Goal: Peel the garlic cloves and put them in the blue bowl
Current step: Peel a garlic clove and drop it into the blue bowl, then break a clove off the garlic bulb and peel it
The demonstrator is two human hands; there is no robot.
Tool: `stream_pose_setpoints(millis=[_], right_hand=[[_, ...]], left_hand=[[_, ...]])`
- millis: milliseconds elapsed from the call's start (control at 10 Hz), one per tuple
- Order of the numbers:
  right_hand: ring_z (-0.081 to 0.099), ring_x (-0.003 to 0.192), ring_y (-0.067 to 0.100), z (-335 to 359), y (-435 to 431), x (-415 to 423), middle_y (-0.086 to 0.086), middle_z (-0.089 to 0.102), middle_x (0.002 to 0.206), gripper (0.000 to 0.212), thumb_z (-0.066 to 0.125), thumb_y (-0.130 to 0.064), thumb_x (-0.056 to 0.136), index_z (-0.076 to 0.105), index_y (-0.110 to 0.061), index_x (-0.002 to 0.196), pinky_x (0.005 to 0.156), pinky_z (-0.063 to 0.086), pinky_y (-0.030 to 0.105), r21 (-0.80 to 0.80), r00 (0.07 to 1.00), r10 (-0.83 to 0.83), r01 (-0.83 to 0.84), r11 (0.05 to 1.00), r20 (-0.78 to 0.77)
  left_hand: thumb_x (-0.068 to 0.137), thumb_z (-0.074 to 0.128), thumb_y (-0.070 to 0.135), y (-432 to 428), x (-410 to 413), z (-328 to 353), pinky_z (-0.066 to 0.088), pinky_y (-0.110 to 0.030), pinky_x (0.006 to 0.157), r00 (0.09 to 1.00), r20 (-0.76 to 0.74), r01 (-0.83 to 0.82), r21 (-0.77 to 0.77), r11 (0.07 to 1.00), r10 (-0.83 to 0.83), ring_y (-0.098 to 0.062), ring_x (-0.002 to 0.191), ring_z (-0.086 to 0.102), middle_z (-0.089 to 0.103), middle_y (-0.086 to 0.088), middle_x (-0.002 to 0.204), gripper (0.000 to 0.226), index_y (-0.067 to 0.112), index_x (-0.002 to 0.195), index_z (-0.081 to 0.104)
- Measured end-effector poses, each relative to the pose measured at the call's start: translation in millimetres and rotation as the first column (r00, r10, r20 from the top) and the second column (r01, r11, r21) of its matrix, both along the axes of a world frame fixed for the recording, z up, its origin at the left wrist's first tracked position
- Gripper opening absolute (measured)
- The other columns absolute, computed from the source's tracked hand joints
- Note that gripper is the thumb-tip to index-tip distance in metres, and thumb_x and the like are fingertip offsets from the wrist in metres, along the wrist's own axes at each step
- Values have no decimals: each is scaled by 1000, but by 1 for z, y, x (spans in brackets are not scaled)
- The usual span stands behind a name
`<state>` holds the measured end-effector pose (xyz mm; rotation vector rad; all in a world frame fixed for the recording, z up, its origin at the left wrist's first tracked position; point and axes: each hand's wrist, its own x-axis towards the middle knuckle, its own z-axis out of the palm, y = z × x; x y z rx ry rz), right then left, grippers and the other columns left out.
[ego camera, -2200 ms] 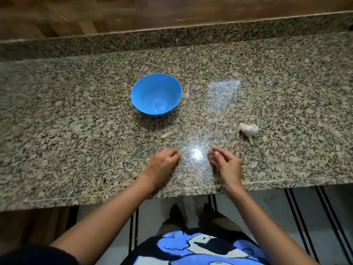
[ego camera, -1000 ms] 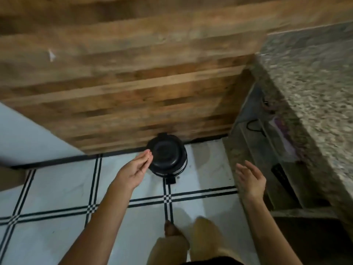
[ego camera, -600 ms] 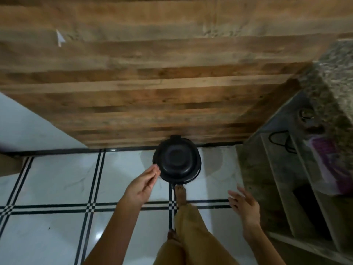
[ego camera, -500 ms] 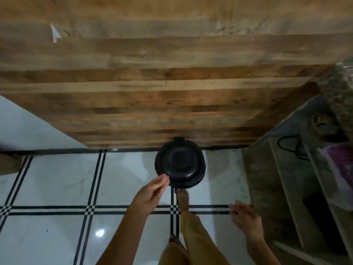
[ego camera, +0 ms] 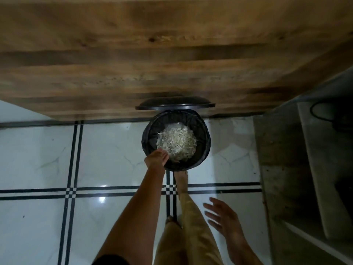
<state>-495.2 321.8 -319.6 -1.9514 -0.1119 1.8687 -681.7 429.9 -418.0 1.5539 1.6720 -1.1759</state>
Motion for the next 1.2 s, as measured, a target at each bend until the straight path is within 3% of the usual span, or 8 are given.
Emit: stream_pose_setpoints(millis=[100, 200, 300, 400, 600, 800, 1000, 1200], right_hand=[[57, 108, 33, 2, 28, -18, 20, 58, 122, 15, 48, -12, 95, 57, -10, 106, 88, 47, 36, 102, 993, 88, -95, 990, 72], [52, 113, 43, 9, 61, -34, 31, 54, 122, 25, 48, -11, 94, 58, 5, 112, 87, 47, 36, 116, 995, 66, -74, 991, 69], [53, 115, 38, 5, 86, -43, 27, 57, 121, 30, 47, -10, 95, 55, 8, 118, 83, 49, 29, 110, 999, 33, -36, 993, 25], [57, 113, 32, 12, 95, -48, 18, 60, 121, 29, 43, -8, 97, 55, 3, 120, 86, 48, 29, 134, 999, 32, -29, 991, -23], [53, 118, 29, 80, 86, -50, 14, 57, 127, 33, 37, -15, 100, 50, -1, 126, 101, 41, 35, 176, 987, 14, 14, 984, -161], [60, 105, 24, 201, 40, 25, 14, 62, 117, 32, 43, -14, 97, 53, -3, 125, 95, 46, 33, 323, 973, -136, 191, 927, -185], [61, 85, 19, 314, -56, 181, 14, 62, 118, 21, 44, -11, 95, 60, -7, 109, 79, 50, 27, 518, 891, -438, 433, 737, -122], [57, 75, 11, 366, -232, 342, 19, 58, 123, 34, 42, -14, 97, 51, 2, 126, 63, 46, 18, 651, 626, -776, 621, 436, -76]], left_hand=[[92, 1, 9, 33, -9, -11, 14, -19, 114, 540, 448, -821, 97, 562, 712, -8, 144, -4, -5, -6, 158, 58, 14, 144, -22], [82, 27, -12, 41, -5, -24, 42, -26, 103, -5, 612, -1000, -8, 0, 791, -20, 130, 45, 32, -18, 148, 57, -6, 138, 34], [86, 58, -6, 38, -9, -11, 56, -20, 62, -448, 638, -893, -294, -339, 626, -10, 59, 67, 65, -12, 95, 11, 4, 82, 60], [89, 53, -8, 24, -11, 10, 54, -29, 76, -282, 709, -958, -248, -146, 646, -22, 86, 64, 66, -9, 91, 28, 13, 76, 65], [87, 58, -2, -9, 11, 107, 54, -35, 86, -146, 808, -982, -190, 18, 571, -22, 91, 64, 69, -11, 101, 26, 20, 79, 70], [88, 56, -1, -45, 108, 246, 51, -21, 63, -74, 872, -921, -246, 302, 485, -15, 67, 64, 67, 6, 62, 20, 12, 78, 67], [92, 56, 8, -101, 260, 345, 49, -28, 71, 46, 916, -659, -272, 701, 399, -17, 81, 62, 68, -5, 87, 14, 15, 89, 67], [90, 53, -2, -235, 461, 403, 46, -15, 59, 18, 983, -257, -174, 951, 184, -10, 72, 59, 66, -2, 82, 18, 4, 101, 66]])
